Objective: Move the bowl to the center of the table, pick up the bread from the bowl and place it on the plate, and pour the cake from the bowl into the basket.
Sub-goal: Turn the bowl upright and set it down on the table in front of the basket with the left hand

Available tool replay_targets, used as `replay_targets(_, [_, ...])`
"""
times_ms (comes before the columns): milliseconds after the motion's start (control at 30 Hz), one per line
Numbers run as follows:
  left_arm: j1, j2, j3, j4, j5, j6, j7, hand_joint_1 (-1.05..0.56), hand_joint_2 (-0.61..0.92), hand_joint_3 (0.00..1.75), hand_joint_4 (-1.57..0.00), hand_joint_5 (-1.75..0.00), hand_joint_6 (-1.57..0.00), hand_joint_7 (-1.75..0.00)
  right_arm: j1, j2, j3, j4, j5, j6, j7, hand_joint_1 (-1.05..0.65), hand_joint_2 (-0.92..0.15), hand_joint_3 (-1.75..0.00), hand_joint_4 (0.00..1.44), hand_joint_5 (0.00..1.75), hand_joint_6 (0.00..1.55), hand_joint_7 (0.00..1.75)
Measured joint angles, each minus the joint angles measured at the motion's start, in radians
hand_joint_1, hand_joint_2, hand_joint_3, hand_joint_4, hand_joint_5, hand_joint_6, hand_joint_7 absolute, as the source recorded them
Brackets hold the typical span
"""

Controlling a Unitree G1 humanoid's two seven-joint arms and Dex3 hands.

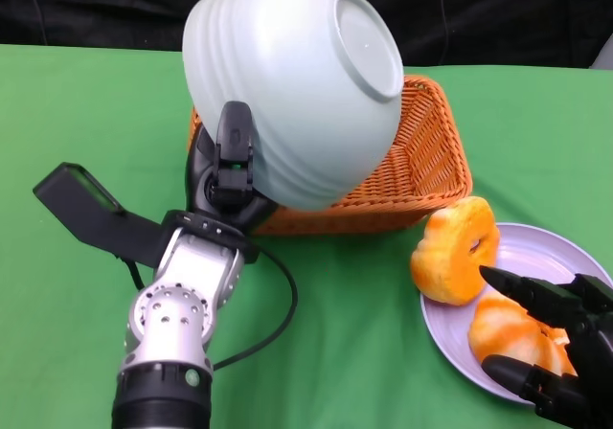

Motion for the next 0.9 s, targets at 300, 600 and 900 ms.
replay_targets(300, [-0.066, 0.016, 0.015, 0.001, -0.020, 0.015, -0.039, -0.31, 0.22, 1.66, -1.10, -1.75, -0.87, -1.75, 0.000, 0.000, 0.001, 0.002, 0.000, -0.008, -0.001, -0.55, -0.92, -0.24, 0.32, 0.86, 0.56, 0.06])
replay_targets(600, [-0.066, 0.017, 0.010, -0.012, 0.005, 0.015, -0.063, -0.32, 0.22, 1.68, -1.11, -1.75, -0.87, -1.75, -0.001, 0.000, 0.000, 0.008, 0.000, -0.009, -0.003, -0.55, -0.92, -0.24, 0.31, 0.86, 0.56, 0.06])
replay_targets(900, [-0.041, 0.017, -0.030, -0.105, 0.105, 0.001, -0.052, -0.29, 0.30, 1.63, -1.10, -1.75, -0.87, -1.75, -0.004, 0.000, 0.000, 0.012, 0.000, -0.011, -0.004, -0.55, -0.92, -0.24, 0.32, 0.88, 0.56, 0.06])
